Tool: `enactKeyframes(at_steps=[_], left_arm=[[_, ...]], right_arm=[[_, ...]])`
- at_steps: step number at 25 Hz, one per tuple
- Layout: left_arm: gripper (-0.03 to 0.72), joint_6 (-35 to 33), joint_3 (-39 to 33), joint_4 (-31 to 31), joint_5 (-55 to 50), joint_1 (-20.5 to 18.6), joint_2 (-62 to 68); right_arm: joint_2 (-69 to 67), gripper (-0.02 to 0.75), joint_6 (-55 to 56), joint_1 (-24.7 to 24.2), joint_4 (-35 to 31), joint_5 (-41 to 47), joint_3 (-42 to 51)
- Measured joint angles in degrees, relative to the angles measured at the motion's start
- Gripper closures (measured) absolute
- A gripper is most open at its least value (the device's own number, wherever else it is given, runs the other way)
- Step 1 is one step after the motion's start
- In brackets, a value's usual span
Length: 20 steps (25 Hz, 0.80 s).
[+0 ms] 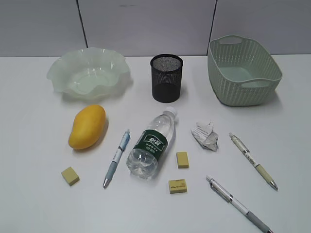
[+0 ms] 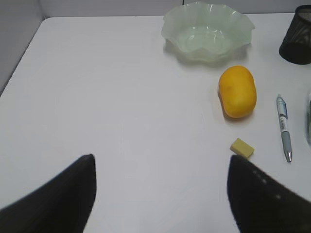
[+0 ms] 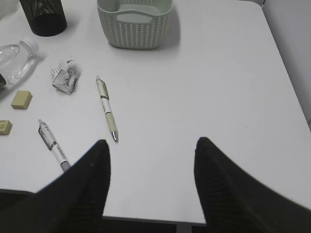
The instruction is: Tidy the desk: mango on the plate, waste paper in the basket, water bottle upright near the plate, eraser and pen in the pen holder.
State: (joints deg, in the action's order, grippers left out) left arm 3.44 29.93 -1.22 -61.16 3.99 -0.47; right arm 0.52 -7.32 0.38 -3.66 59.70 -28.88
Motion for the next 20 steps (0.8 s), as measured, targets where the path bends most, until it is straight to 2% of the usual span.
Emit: enactKeyframes(at_steps=[3,7,14,20], left_arm=[[0.069,0.0,0.8,-1.16,-0.08,-2.03,1.2],[0.072,0.0,6.28,-3.3,-2.5,-4.03,9.55],[0.081,0.0,18.0,3.64,-8.28,-4.21,31.53],[0.081,2.16,27.04,1.22,-8.44,-2.69,47.78]], right_arm=[[0.0,0.293,0.0,0.0,0.0,0.0,0.0],[0.0,0.293,0.0,0.0,0.0,0.0,0.0],[0.0,0.293,0.0,0.0,0.0,0.0,0.0],[0.0,0.293,0.0,0.0,0.0,0.0,0.0]])
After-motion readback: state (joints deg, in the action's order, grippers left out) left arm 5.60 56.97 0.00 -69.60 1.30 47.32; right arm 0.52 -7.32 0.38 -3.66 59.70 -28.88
